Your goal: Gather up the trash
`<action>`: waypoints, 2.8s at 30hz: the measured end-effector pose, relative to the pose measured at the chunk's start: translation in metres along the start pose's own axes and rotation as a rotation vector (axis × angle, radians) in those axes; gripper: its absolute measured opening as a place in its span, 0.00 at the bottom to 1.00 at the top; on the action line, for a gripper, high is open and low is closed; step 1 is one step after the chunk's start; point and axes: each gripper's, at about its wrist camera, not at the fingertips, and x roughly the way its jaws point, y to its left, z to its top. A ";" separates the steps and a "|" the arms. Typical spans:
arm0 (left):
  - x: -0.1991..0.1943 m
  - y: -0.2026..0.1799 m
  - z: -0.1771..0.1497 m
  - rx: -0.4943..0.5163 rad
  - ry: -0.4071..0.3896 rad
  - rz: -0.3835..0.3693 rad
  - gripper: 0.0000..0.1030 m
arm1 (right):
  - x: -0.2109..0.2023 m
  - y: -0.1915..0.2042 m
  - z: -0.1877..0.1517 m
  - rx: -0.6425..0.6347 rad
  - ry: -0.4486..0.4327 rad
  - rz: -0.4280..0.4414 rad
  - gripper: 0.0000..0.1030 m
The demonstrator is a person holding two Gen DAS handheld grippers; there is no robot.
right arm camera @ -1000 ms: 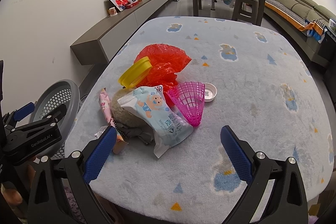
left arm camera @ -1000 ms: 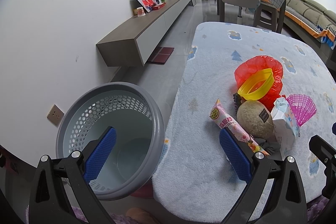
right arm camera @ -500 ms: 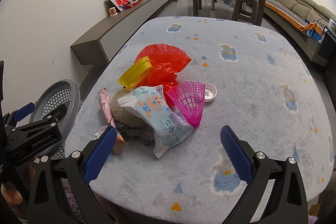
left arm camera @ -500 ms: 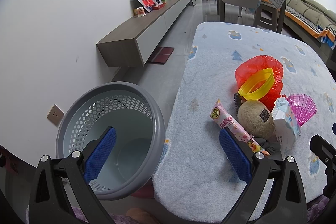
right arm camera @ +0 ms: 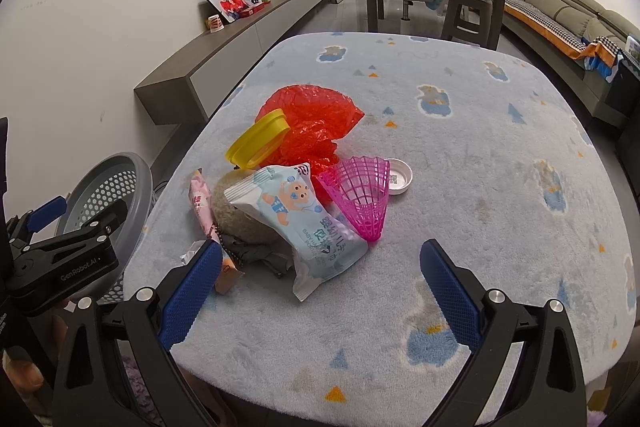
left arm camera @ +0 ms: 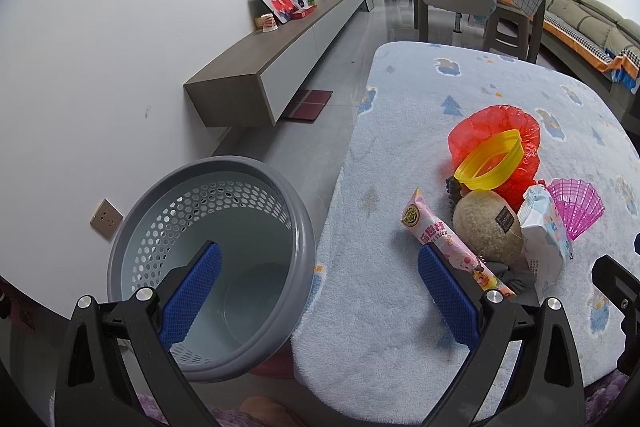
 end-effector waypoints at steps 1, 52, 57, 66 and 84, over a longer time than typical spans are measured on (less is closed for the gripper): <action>-0.001 0.000 0.000 -0.001 0.001 0.000 0.94 | 0.000 0.000 0.000 -0.001 -0.001 -0.001 0.92; 0.026 -0.051 -0.042 0.060 0.072 -0.050 0.94 | -0.026 -0.044 -0.013 0.059 -0.028 0.080 0.92; 0.025 -0.036 -0.043 0.038 0.065 -0.045 0.95 | -0.026 -0.044 -0.012 0.060 -0.029 0.083 0.92; 0.035 -0.047 -0.042 0.047 0.076 -0.097 0.95 | -0.025 -0.043 -0.013 0.059 -0.029 0.077 0.92; 0.043 -0.060 -0.039 0.061 0.086 -0.260 0.31 | -0.024 -0.048 -0.014 0.076 -0.031 0.065 0.92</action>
